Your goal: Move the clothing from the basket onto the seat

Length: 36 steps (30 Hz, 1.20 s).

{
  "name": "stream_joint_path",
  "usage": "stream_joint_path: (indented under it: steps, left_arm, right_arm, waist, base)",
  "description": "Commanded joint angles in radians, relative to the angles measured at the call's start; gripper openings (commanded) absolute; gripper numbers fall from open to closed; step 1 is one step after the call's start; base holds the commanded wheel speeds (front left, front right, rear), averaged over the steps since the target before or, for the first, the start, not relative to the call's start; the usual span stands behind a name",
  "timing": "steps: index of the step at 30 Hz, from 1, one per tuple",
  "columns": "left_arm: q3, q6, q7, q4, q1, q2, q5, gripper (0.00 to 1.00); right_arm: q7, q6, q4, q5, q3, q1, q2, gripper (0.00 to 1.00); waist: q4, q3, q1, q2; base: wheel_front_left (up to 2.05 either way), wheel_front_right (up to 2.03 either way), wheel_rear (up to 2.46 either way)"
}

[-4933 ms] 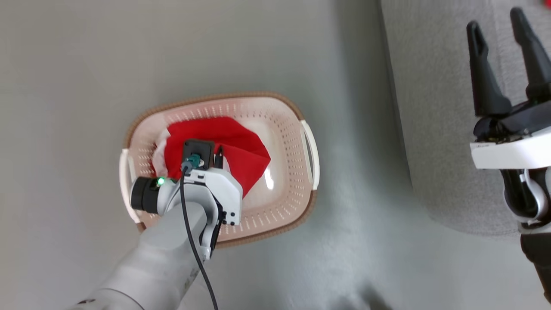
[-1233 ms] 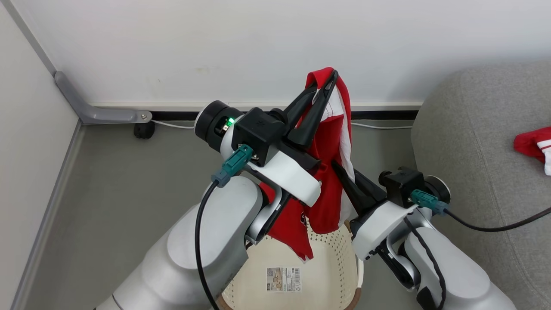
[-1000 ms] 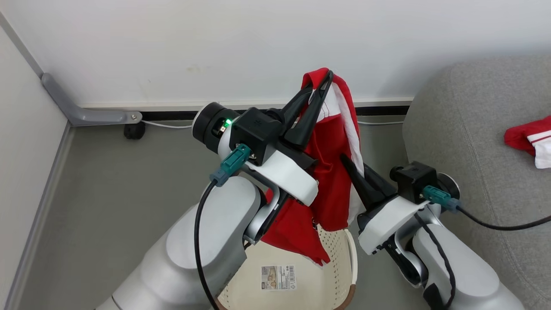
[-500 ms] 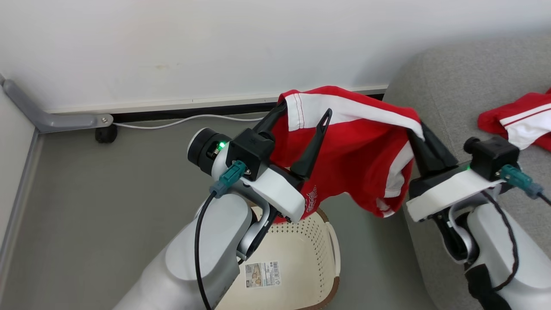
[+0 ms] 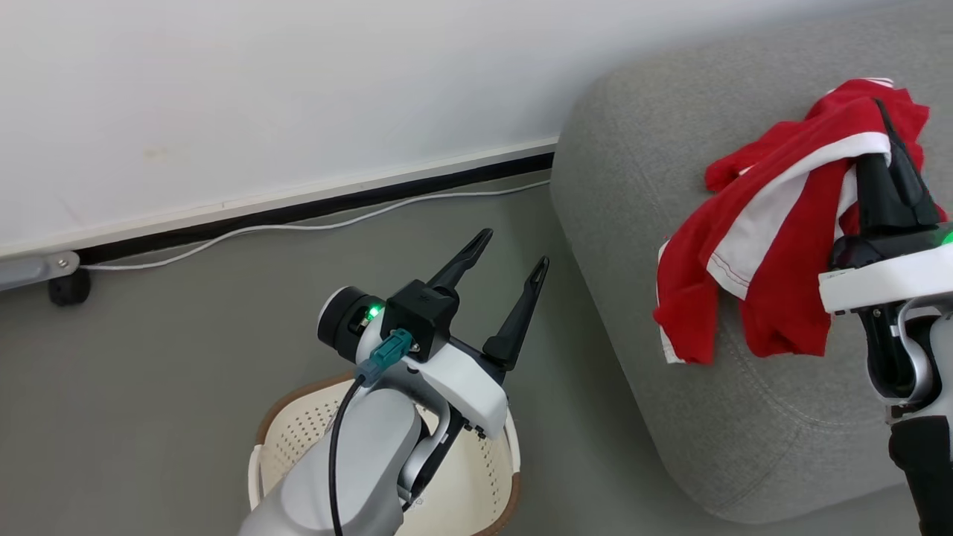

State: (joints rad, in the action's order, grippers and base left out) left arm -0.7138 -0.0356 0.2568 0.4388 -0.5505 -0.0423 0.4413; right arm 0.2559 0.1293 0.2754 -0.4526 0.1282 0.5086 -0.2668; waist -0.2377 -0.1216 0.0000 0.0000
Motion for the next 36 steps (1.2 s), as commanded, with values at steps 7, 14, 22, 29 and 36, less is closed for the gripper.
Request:
stream_joint_path:
  steps: [7, 14, 22, 29, 36]
  left_arm:
    - [0.059, 0.017, 0.005, -0.019, 0.020, -0.008, -0.006, 1.00]
    - [0.085, 0.027, 0.005, -0.021, 0.041, -0.008, -0.013, 1.00]
    - [0.083, 0.029, 0.005, -0.030, 0.033, -0.008, -0.029, 1.00]
    - [0.045, 0.021, 0.005, -0.032, -0.008, -0.008, -0.030, 1.00]
    - [-0.002, 0.013, 0.005, -0.024, -0.070, -0.008, -0.033, 1.00]
  right_arm:
    - [0.006, 0.001, -0.046, -0.002, -0.021, 0.004, -0.012, 0.00]
    - [0.006, 0.001, -0.048, -0.002, -0.027, -0.002, -0.010, 0.00]
    - [0.006, 0.001, -0.054, -0.005, -0.041, 0.027, -0.041, 0.00]
    - [0.006, 0.001, -0.054, -0.001, -0.084, 0.104, -0.103, 0.00]
    - [0.006, 0.001, 0.003, 0.008, -0.132, 0.213, -0.188, 0.00]
  waist:
    - [-0.099, 0.005, 0.0000, 0.0000]
    - [-0.186, 0.013, 0.0000, 0.0000]
    - [-0.233, -0.025, 0.0000, 0.0000]
    - [-0.239, -0.105, 0.0000, 0.0000]
    - [-0.223, -0.203, 0.0000, 0.0000]
  base:
    - [0.00, 0.00, 0.00]
    - [0.00, 0.00, 0.00]
    - [0.00, 0.00, 0.00]
    - [0.00, 0.00, 0.00]
    - [0.00, 0.00, 0.00]
